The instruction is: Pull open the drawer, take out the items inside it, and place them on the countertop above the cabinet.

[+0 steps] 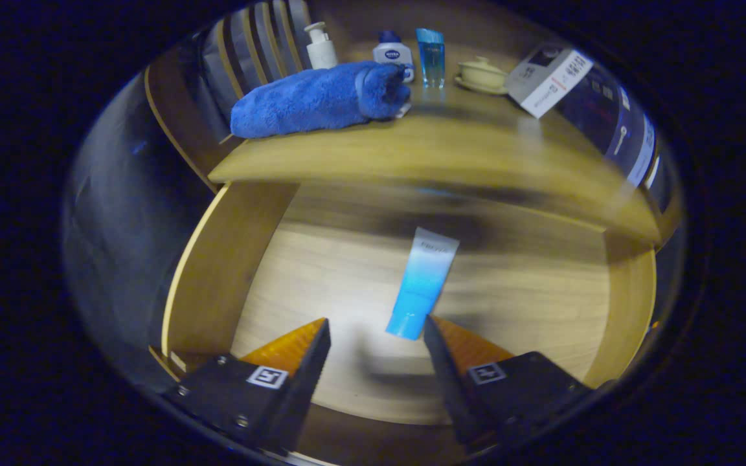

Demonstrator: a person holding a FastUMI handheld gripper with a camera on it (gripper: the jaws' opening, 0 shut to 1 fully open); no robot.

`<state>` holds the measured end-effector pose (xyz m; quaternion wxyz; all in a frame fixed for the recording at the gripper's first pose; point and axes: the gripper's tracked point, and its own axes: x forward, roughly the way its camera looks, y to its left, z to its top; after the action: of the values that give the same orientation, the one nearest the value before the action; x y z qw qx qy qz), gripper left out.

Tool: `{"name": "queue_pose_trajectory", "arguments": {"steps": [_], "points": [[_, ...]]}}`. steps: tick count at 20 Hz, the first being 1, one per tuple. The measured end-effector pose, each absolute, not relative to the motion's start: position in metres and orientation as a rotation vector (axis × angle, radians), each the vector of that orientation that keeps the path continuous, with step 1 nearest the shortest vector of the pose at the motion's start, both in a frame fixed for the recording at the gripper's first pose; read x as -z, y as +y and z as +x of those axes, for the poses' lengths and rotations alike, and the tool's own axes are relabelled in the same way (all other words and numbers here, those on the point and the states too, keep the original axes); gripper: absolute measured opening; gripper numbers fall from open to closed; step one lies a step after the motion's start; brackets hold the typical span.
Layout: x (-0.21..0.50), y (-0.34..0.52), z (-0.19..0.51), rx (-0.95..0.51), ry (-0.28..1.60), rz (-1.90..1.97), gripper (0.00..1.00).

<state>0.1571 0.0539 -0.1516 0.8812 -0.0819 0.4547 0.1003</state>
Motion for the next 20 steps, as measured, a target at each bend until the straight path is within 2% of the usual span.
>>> {"name": "queue_pose_trajectory", "arguments": {"steps": [2,6,8,10,12,20], "points": [[0.157,0.053,0.165,-0.170,0.974,-0.160,1.00],[0.184,0.041,0.184,-0.047,1.068,-0.051,0.98],[0.193,0.035,0.195,-0.019,1.083,-0.029,0.68],[0.189,0.038,0.194,-0.059,1.079,-0.030,0.39],[0.190,0.035,0.188,-0.072,1.089,-0.039,0.31],[0.195,0.034,0.187,-0.092,1.082,0.005,0.31]]}}
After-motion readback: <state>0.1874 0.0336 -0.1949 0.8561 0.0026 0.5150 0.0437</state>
